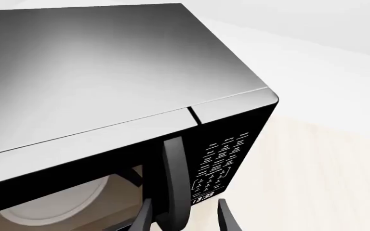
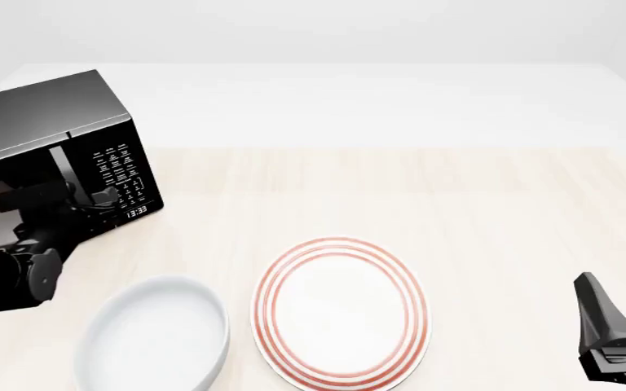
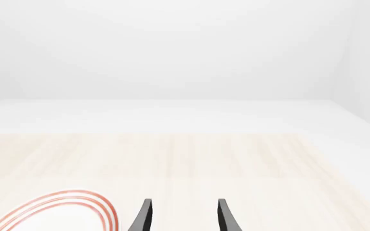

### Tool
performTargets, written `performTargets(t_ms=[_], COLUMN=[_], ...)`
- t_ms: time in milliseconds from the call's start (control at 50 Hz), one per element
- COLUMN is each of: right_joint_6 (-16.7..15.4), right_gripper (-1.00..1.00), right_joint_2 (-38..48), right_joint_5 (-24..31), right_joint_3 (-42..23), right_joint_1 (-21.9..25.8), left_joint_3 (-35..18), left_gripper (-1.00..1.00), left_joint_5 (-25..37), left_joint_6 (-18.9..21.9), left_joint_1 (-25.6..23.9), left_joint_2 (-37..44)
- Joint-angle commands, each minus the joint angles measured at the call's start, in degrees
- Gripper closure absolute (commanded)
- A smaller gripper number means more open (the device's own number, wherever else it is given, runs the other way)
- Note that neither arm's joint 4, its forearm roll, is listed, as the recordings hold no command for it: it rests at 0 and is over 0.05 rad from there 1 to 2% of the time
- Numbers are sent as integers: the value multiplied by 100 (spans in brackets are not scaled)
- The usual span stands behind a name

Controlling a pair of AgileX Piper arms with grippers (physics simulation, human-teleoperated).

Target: Open the microwave.

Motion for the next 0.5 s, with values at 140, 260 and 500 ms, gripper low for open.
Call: performTargets(t_ms=[140, 260, 500], right_joint_6=[-1, 0, -1], right_gripper=[-100, -100, -100], right_joint_2=[1, 0, 2], right_joint_5=[-1, 0, -1], right_joint_3=[0, 0, 0], right_joint_1=[1, 0, 1], left_joint_3=[-70, -38, 1], left_gripper=[100, 100, 100], left_joint_5=[-28, -38, -6], left_joint_6=[-40, -25, -1], left_joint_1=[3, 21, 22], left_joint_2=[122, 93, 25])
